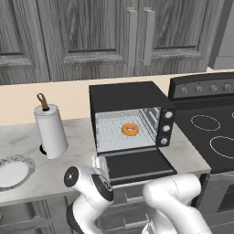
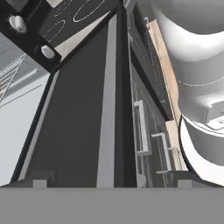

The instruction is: Pick up the bagel from the plate, place it on the toaster oven rack, close the door, and set the timer.

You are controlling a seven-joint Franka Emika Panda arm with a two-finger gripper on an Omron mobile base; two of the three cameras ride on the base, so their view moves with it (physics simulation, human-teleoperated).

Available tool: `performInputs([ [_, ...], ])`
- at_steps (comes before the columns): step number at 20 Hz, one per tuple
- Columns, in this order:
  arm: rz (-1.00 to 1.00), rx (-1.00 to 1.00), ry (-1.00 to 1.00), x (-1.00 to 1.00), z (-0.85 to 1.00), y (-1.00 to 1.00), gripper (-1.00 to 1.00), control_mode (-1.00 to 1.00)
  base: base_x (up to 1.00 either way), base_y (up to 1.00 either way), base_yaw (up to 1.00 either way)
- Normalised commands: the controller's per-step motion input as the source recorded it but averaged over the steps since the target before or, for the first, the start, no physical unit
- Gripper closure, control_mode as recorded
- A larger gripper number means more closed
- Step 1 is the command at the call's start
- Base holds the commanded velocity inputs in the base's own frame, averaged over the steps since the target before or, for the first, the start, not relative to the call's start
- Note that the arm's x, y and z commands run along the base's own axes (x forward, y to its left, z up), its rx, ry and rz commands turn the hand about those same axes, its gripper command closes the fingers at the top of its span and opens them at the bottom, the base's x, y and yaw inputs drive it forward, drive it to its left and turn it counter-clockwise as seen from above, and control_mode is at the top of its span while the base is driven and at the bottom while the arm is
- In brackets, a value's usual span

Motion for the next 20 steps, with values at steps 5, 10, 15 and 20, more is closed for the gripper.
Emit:
performInputs([
  [5,-0.06,0.0,-0.17,0.05,-0.46,0.28,-1.0,-1.0,0.0,0.0,0.0],
  [10,-0.06,0.0,-0.2,0.0,-0.25,0.25,-1.0,-1.0,0.0,0.0,0.0],
  [15,-0.13,-0.03,-0.33,0.0,0.1,0.02,-1.0,-1.0,0.0,0.0,0.0],
  [20,-0.15,-0.04,-0.35,0.0,0.4,0.0,-1.0,-1.0,0.0,0.0,0.0],
])
